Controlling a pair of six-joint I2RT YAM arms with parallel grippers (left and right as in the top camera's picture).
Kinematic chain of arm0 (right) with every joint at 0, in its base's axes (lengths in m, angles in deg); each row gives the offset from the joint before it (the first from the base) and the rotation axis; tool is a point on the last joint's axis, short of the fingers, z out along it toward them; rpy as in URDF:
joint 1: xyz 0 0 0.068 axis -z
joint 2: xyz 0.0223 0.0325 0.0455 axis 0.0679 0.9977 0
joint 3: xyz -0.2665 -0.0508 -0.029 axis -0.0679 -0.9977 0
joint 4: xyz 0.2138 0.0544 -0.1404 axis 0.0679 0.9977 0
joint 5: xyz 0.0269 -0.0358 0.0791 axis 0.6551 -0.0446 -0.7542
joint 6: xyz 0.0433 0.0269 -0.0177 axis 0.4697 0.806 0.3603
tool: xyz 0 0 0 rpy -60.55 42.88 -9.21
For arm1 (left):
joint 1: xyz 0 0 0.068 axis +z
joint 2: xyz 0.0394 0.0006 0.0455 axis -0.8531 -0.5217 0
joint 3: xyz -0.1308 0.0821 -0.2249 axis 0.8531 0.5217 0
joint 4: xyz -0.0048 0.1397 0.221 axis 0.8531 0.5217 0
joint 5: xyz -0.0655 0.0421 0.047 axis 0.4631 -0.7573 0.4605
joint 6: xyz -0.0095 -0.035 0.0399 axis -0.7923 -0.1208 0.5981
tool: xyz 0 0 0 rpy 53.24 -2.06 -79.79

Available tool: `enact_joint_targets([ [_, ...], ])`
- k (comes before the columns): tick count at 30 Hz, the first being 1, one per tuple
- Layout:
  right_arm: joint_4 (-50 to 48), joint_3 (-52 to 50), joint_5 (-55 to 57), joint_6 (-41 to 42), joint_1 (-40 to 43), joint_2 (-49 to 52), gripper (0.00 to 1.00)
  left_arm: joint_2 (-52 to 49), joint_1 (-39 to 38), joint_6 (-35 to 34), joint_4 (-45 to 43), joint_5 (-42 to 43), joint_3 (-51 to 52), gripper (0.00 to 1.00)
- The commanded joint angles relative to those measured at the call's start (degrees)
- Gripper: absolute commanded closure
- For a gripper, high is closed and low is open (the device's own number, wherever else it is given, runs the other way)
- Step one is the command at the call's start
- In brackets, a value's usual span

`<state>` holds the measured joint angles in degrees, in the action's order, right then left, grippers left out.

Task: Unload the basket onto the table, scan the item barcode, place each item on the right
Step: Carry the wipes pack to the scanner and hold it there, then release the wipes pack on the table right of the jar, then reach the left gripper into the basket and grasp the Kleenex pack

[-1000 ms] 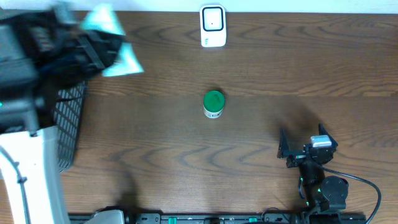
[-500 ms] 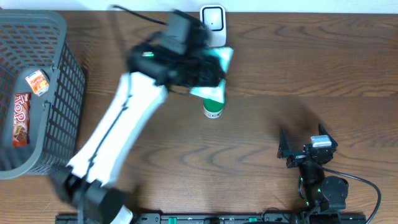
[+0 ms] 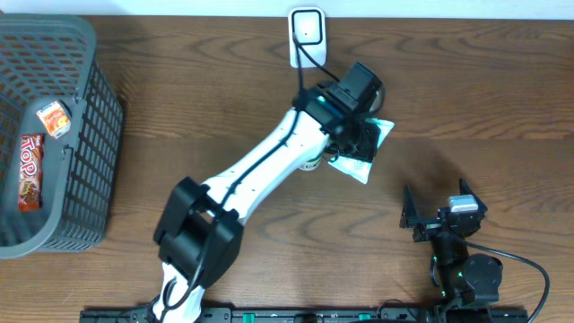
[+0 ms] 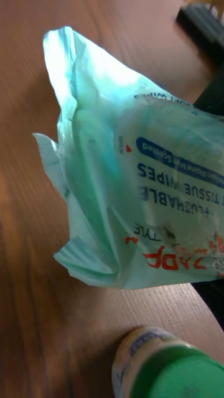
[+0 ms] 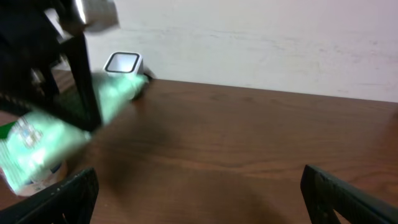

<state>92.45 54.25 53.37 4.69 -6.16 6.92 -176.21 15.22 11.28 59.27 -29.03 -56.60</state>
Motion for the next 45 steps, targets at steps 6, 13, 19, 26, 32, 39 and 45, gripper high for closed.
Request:
enact_joint_targets([
  [6, 0.24, -0.04, 0.07, -0.44, -0.07, -0.28, 0.01, -7.61, -2.47, -0.33, -1.49, -4.17, -1.20, 0.44],
  [13, 0.24, -0.07, 0.07, -0.44, -0.07, -0.28, 0.01, -9.27, -2.99, -0.26, -1.75, -9.27, -1.11, 0.43],
  [19, 0.24, -0.07, 0.07, -0.44, -0.07, -0.28, 0.01, -7.96, -2.93, 0.79, -2.16, -9.03, -2.54, 0.16],
  [26, 0.24, -0.07, 0.07, -0.44, -0.07, -0.28, 0.01, -1.36, -1.09, 6.27, -1.60, -9.14, -7.52, 0.04],
  [32, 0.24, -0.07, 0.07, -0.44, -0.07, -0.28, 0.01, 9.77, 5.66, 8.46, -2.93, -9.29, -12.74, 0.00],
  [39, 0.24, -0.07, 0.07, -0.44, -0.07, -0.28, 0.01, 23.15, 21.20, 9.18, 1.03, -19.80, -12.92, 0.00],
  [45, 0.26, -0.07, 0.07, -0.44, -0.07, -0.28, 0.01, 29.73, 39.65, 9.11, 4.96, -19.98, -12.90, 0.00],
])
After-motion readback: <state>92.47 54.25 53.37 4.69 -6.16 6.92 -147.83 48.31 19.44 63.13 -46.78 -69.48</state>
